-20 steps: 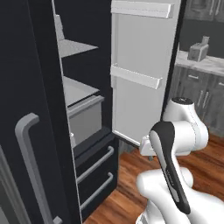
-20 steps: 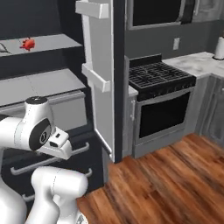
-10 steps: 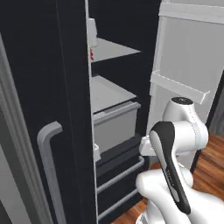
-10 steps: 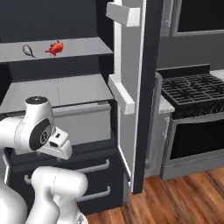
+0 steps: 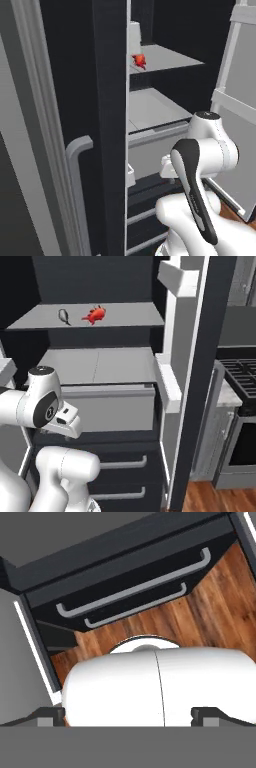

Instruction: Gather the cucumber and carrot from the fridge and place them on a tray on the dining counter. Then gather the fishs from the fridge and place them on the other tray.

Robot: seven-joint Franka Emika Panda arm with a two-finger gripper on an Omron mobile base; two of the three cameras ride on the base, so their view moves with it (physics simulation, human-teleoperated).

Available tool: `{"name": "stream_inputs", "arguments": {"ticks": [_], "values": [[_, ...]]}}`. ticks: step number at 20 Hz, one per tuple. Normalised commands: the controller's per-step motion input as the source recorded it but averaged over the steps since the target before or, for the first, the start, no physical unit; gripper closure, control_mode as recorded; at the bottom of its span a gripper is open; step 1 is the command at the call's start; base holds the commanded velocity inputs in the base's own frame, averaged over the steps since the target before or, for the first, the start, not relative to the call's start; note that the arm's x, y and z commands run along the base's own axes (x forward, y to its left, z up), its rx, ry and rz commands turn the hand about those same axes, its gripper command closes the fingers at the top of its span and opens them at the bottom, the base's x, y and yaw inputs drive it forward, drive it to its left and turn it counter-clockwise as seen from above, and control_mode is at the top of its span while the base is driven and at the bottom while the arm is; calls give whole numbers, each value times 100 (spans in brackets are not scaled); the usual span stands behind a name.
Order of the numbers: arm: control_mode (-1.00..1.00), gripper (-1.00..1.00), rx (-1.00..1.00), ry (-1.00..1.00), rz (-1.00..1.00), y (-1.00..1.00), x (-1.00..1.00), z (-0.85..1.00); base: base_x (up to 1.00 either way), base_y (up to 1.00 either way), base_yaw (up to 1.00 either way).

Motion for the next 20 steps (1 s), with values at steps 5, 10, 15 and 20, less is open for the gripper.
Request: {"name": "stream_inputs", "arguments": {"ticks": [5,10,15,20], "values": [[100,-100,0,0,0,0,0,0,45,-24,33],[100,-100,0,0,0,0,0,0,30,-34,28],[100,-100,0,0,0,0,0,0,35,-32,24],[100,-100,0,0,0,0,0,0,48,-26,19]]}}
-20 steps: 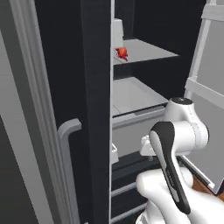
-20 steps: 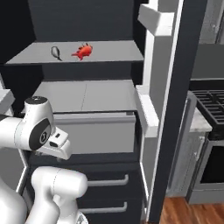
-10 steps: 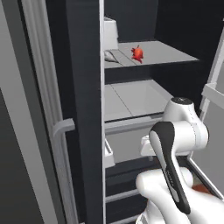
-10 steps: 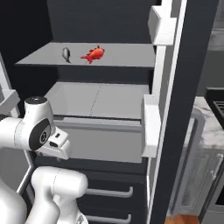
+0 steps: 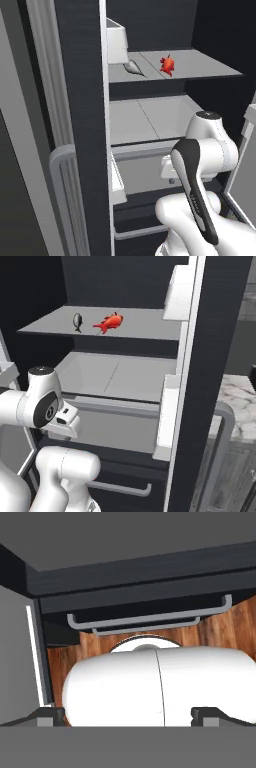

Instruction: Gather the cucumber and carrot from the fridge and place them on a tray on the dining counter. Then gather the fishs from the fridge and place them on the other tray.

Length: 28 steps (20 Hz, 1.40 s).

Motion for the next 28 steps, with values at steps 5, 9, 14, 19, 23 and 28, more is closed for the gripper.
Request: {"name": "stream_inputs", "arguments": {"ticks": [5,9,14,19,23,28], "values": [[100,-100,0,0,0,0,0,0,49,-27,16],[100,-100,0,0,0,0,0,0,51,-27,15],[100,-100,0,0,0,0,0,0,72,-30,15],[100,-100,0,0,0,0,0,0,56,-20,9],[-100,-100,0,-12,2,0,3,5,0,0,0],[-100,-100,-5,-32,0,-13,3,68,0,0,0]]}}
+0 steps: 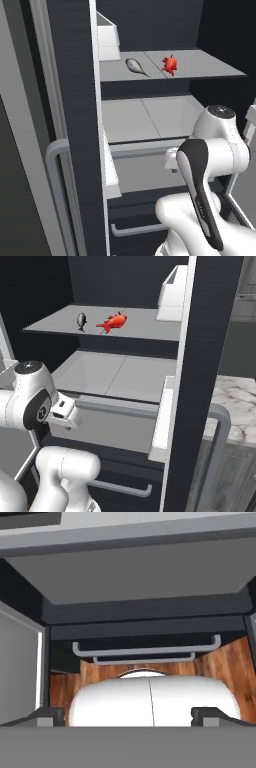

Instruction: Gather the cucumber and carrot from the fridge and place them on a tray on the dining counter. Then gather the fishs from the fridge and place them on the other tray.

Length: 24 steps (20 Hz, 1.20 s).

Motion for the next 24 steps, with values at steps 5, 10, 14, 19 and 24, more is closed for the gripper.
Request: {"name": "stream_inputs", "arguments": {"ticks": [5,10,14,19,24], "values": [[-100,-100,-9,-39,2,-18,0,96,0,0,0],[-100,-100,-9,-34,3,-3,0,99,0,0,0],[-100,-100,-4,-24,1,-6,3,96,0,0,0],[-100,-100,0,-7,0,-20,45,89,0,0,0],[-100,-100,1,0,0,-6,85,69,0,0,0]]}}
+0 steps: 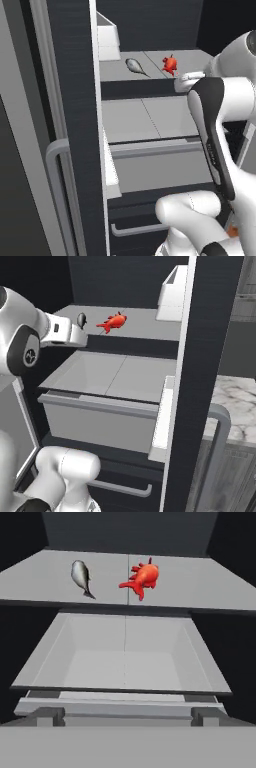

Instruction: Gather the cucumber and carrot from the fridge and place them on a tray on the dining counter. Then gather the fishs from the fridge and place them on the other tray.

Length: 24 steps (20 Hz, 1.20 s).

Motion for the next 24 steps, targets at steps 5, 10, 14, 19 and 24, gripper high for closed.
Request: {"name": "stream_inputs", "arguments": {"ticks": [5,10,14,19,24], "values": [[-100,-100,1,1,0,-2,87,37,0,0,0],[-100,-100,0,5,0,0,66,2,0,0,0],[-100,-100,0,0,0,-2,54,-14,0,0,0],[-100,-100,0,1,0,-5,52,-17,0,0,0],[-100,-100,0,4,0,-11,55,-22,0,0,0]]}}
